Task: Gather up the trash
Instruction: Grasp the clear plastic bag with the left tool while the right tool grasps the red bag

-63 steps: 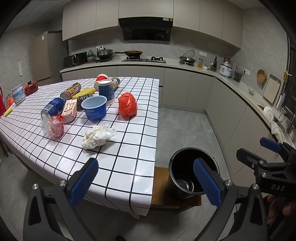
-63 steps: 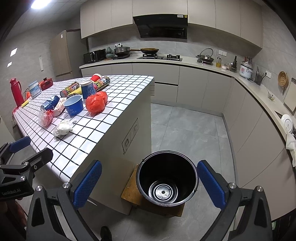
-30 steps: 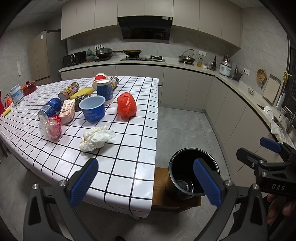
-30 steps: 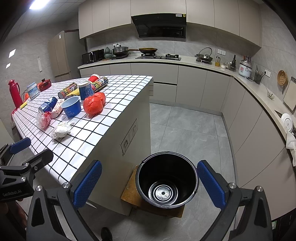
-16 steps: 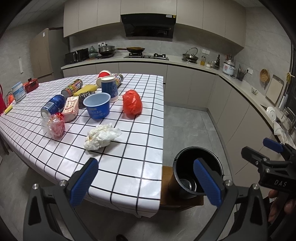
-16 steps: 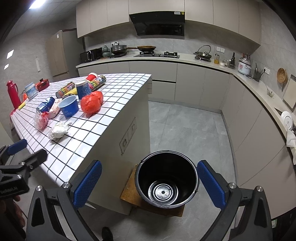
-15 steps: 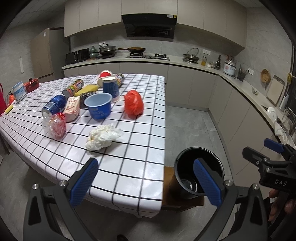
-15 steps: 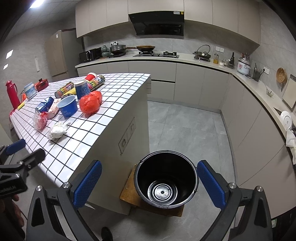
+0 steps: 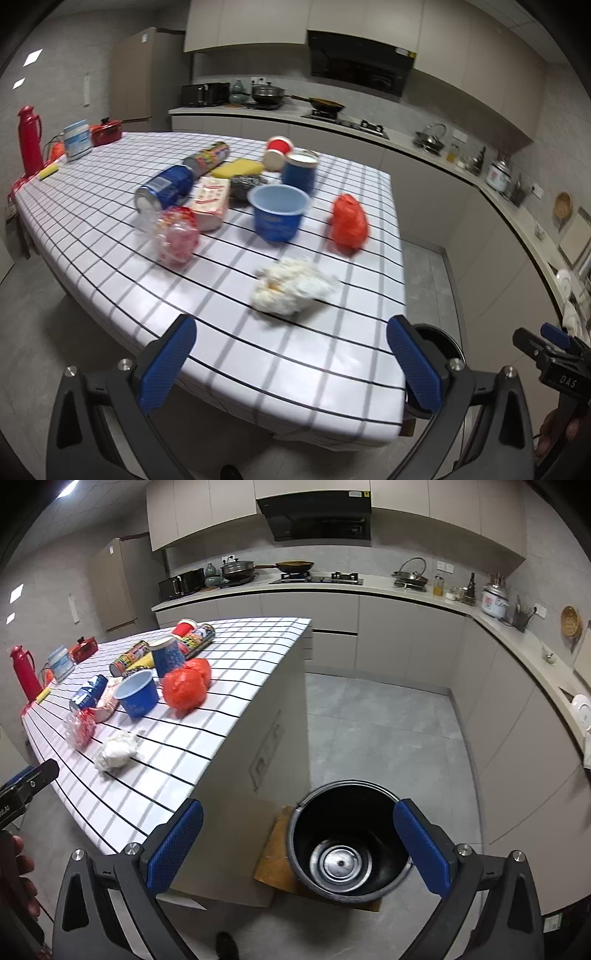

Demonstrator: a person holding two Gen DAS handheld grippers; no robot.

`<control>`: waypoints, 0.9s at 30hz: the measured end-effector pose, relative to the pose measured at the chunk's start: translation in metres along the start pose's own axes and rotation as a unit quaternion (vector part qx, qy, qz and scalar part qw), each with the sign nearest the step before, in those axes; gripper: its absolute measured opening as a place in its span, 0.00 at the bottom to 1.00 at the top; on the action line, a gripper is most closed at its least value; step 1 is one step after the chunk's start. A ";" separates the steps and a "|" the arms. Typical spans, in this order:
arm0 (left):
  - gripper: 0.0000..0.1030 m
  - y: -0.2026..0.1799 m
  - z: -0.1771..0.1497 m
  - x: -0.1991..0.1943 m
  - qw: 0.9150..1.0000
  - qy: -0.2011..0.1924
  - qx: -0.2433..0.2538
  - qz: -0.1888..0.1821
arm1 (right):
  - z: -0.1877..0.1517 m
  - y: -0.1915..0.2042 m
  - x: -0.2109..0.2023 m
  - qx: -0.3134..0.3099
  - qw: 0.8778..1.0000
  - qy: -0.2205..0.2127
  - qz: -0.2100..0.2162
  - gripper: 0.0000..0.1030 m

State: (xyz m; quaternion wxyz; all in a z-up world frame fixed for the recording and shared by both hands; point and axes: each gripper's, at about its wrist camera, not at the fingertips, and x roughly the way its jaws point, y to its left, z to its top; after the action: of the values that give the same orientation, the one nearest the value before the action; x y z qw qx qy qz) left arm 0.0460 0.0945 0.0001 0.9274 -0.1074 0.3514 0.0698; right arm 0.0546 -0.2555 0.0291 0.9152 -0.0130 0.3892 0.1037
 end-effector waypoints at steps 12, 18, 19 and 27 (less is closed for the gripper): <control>1.00 0.074 0.033 0.034 0.999 -0.006 -0.026 0.039 | 0.044 0.068 0.032 -0.032 0.998 -0.010 0.043 1.00; 0.90 0.103 0.057 0.069 0.998 0.006 -0.048 0.041 | 0.073 0.101 0.059 -0.026 0.998 -0.013 0.052 0.99; 0.89 0.105 0.059 0.073 0.998 0.009 -0.051 0.041 | 0.078 0.106 0.064 -0.025 0.998 -0.012 0.052 0.97; 0.89 0.124 0.073 0.122 0.995 0.036 -0.078 0.050 | 0.107 0.142 0.123 -0.021 0.999 0.015 0.048 0.87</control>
State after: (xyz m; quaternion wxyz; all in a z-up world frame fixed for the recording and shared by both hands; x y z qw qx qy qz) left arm 0.1574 0.2393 -0.0469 0.8982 -0.1642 0.3833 0.1389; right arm 0.1854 -0.0828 0.0238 0.9026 -0.0149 0.4013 0.1551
